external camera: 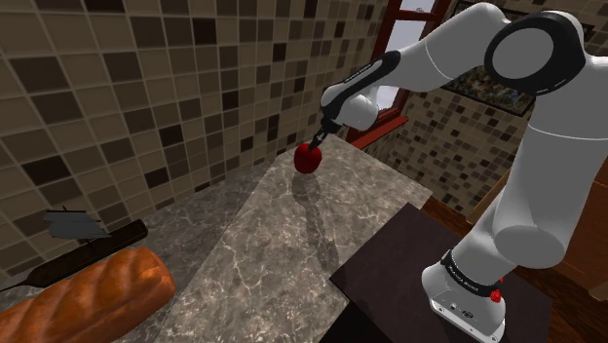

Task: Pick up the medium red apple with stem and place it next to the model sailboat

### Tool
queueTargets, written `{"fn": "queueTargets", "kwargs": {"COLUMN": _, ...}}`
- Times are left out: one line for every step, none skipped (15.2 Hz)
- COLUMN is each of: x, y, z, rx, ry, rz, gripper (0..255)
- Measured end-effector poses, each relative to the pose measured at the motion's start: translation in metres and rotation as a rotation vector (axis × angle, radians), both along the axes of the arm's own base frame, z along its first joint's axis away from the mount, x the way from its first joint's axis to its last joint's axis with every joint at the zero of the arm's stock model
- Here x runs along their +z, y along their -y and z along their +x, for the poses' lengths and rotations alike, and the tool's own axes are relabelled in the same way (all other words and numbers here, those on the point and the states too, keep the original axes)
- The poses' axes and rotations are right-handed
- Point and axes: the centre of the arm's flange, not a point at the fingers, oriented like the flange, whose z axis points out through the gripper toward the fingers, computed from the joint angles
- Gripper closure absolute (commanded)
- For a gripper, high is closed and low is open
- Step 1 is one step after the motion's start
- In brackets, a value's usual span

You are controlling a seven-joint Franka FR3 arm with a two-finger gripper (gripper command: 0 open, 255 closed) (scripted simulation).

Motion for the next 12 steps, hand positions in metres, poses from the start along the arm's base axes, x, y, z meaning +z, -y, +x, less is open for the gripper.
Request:
{"fn": "queueTargets", "kwargs": {"x": 0.001, "y": 0.0, "z": 0.0, "rx": -0.001, "ry": 0.002, "rz": 0.0, "gripper": 255}}
{"fn": "queueTargets", "kwargs": {"x": -0.001, "y": -0.001, "z": 0.0, "rx": 0.001, "ry": -0.002, "rz": 0.001, "gripper": 255}}
{"fn": "queueTargets", "kwargs": {"x": -0.001, "y": -0.001, "z": -0.001, "rx": 0.002, "ry": -0.002, "rz": 0.001, "gripper": 255}}
{"fn": "queueTargets", "kwargs": {"x": -0.001, "y": -0.002, "z": 0.0, "rx": 0.002, "ry": -0.002, "rz": 0.001, "gripper": 255}}
{"fn": "queueTargets", "kwargs": {"x": -0.001, "y": -0.002, "z": -0.001, "rx": 0.003, "ry": -0.002, "rz": 0.001, "gripper": 255}}
{"fn": "queueTargets", "kwargs": {"x": -0.001, "y": -0.002, "z": -0.001, "rx": 0.003, "ry": -0.001, "rz": 0.001, "gripper": 255}}
{"fn": "queueTargets", "kwargs": {"x": -0.001, "y": -0.002, "z": -0.001, "rx": 0.003, "ry": -0.001, "rz": 0.001, "gripper": 255}}
{"fn": "queueTargets", "kwargs": {"x": -0.001, "y": -0.002, "z": -0.001, "rx": 0.003, "ry": -0.002, "rz": 0.001, "gripper": 255}}
{"fn": "queueTargets", "kwargs": {"x": 0.001, "y": -0.002, "z": -0.001, "rx": 0.003, "ry": -0.004, "rz": 0.001, "gripper": 255}}
{"fn": "queueTargets", "kwargs": {"x": 0.005, "y": -0.001, "z": -0.001, "rx": 0.003, "ry": -0.004, "rz": 0.001, "gripper": 255}}
{"fn": "queueTargets", "kwargs": {"x": 0.009, "y": -0.001, "z": -0.001, "rx": 0.003, "ry": -0.005, "rz": 0.002, "gripper": 255}}
{"fn": "queueTargets", "kwargs": {"x": 0.013, "y": 0.0, "z": 0.0, "rx": 0.003, "ry": -0.005, "rz": 0.002, "gripper": 255}}
